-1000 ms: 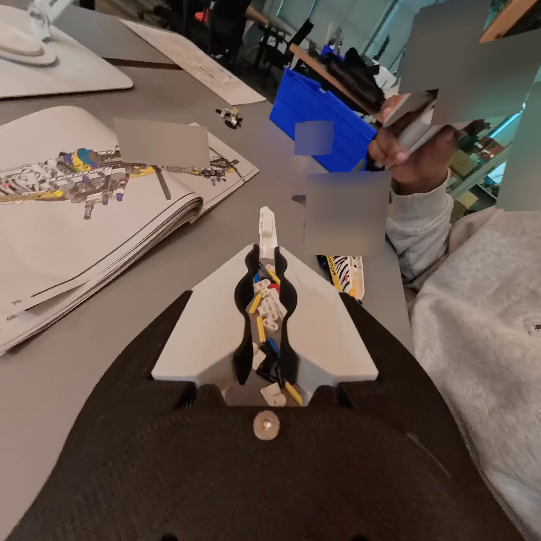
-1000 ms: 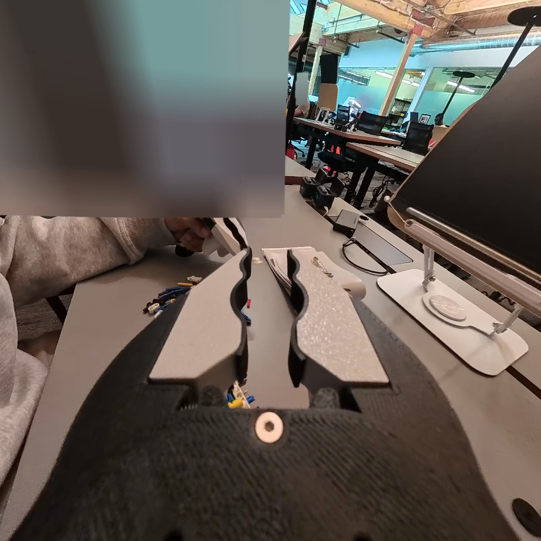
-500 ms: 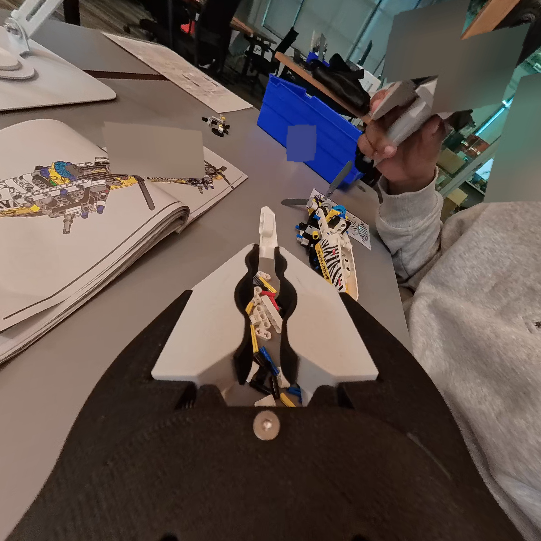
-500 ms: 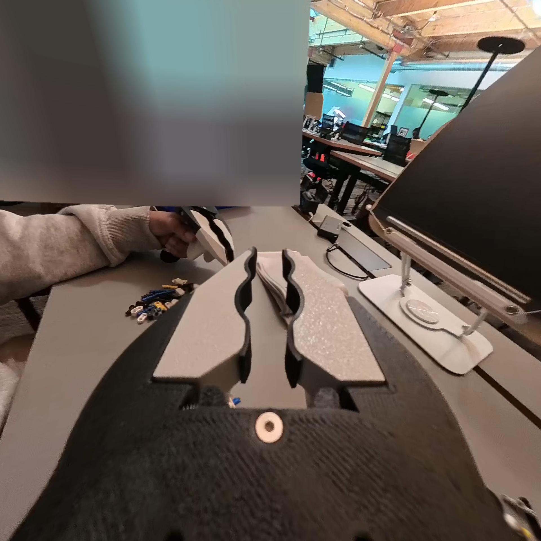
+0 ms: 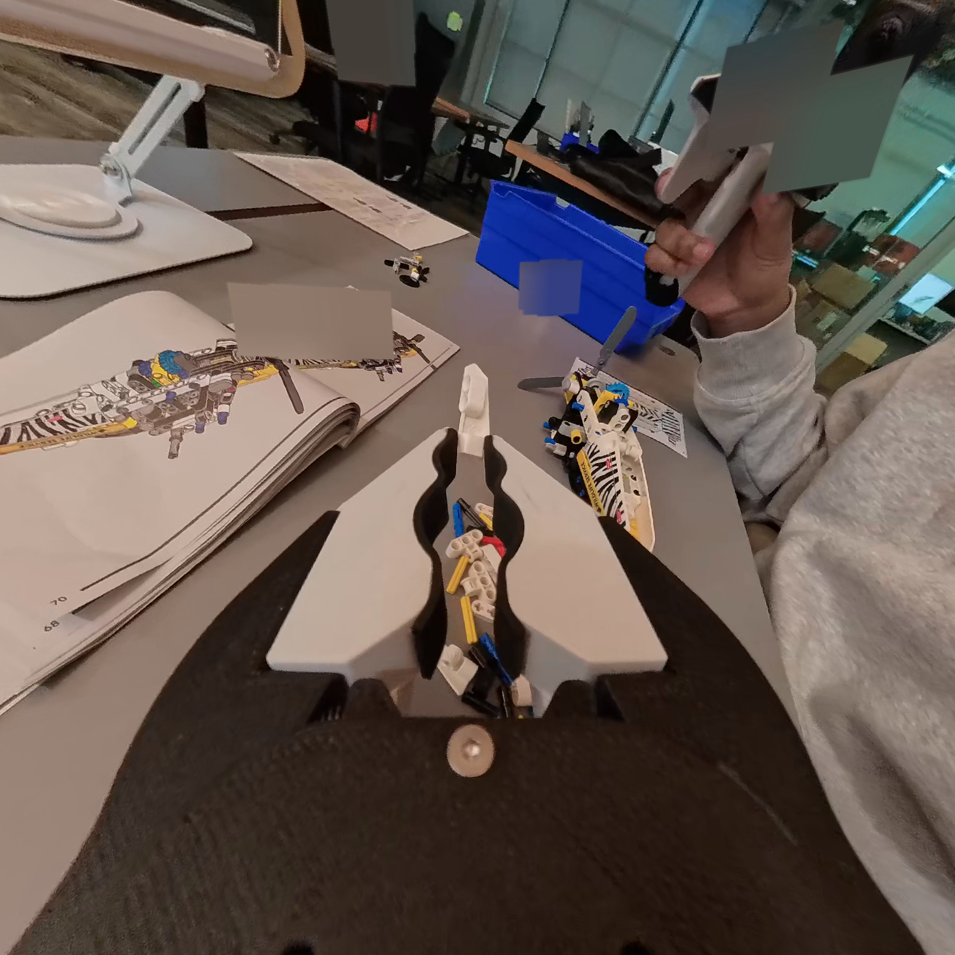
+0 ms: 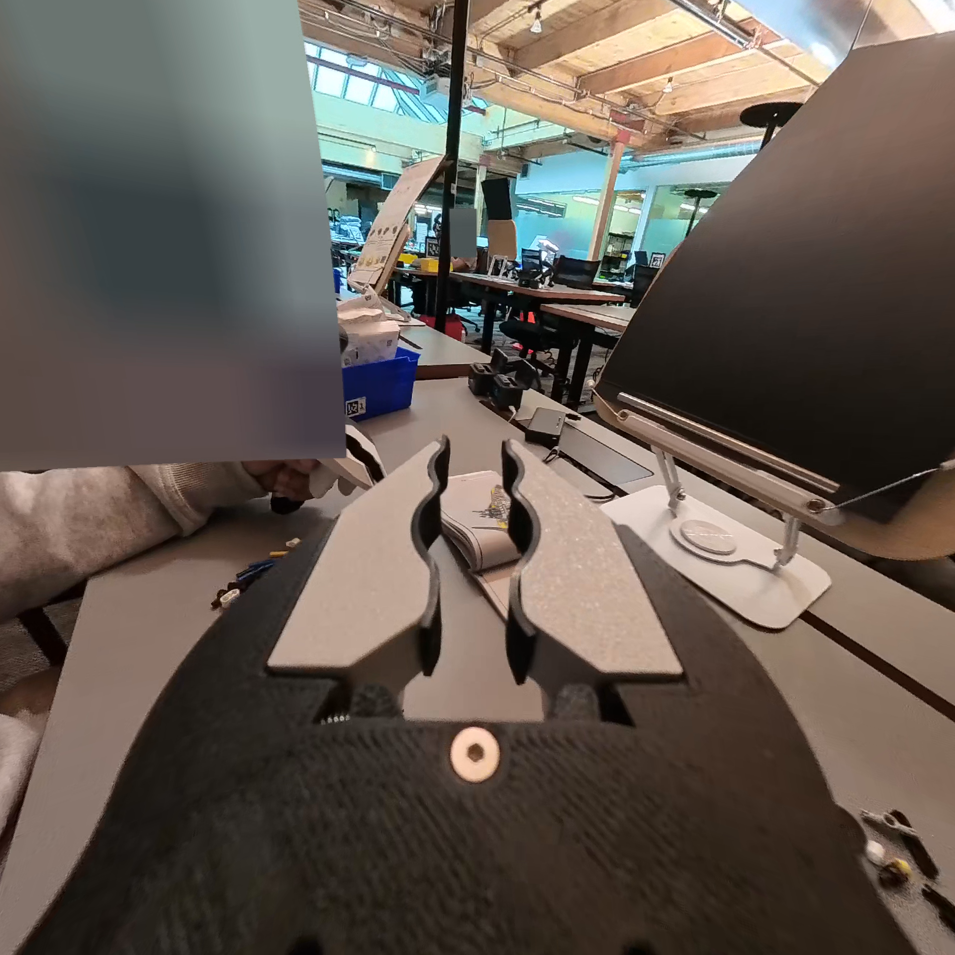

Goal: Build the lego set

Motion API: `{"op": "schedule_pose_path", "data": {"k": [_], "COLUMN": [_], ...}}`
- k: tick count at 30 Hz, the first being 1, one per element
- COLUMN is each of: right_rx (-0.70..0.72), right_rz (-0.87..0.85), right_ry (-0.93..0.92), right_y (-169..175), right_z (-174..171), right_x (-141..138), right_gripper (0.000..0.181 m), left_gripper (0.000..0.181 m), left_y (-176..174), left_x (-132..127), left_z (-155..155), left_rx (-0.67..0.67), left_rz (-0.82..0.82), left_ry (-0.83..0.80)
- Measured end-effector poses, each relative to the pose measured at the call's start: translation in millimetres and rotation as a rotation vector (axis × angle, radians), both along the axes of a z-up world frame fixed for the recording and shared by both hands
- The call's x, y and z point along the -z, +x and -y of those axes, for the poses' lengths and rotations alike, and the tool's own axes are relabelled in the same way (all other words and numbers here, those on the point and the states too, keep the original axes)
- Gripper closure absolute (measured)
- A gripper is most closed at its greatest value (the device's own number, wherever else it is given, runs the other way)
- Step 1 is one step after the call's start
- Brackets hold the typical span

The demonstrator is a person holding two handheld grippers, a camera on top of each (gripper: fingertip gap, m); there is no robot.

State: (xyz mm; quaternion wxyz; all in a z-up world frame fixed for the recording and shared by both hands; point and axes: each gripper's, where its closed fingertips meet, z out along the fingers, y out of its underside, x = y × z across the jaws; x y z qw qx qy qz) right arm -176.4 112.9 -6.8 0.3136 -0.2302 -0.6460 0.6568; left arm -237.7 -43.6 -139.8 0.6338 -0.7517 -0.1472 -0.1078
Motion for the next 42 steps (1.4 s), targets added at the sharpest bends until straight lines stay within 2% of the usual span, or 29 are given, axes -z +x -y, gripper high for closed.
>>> {"op": "schedule_pose_path", "data": {"k": [42], "right_rx": [0.018], "right_rz": [0.012], "right_ry": [0.004], "right_y": [-10], "right_z": [-4], "right_x": [9], "right_gripper": [0.164], "left_gripper": [0.173], "left_y": [1], "left_x": [7], "left_z": [-2], "left_rx": [-0.006], "left_rz": [-0.052], "left_ry": [-0.048]}}
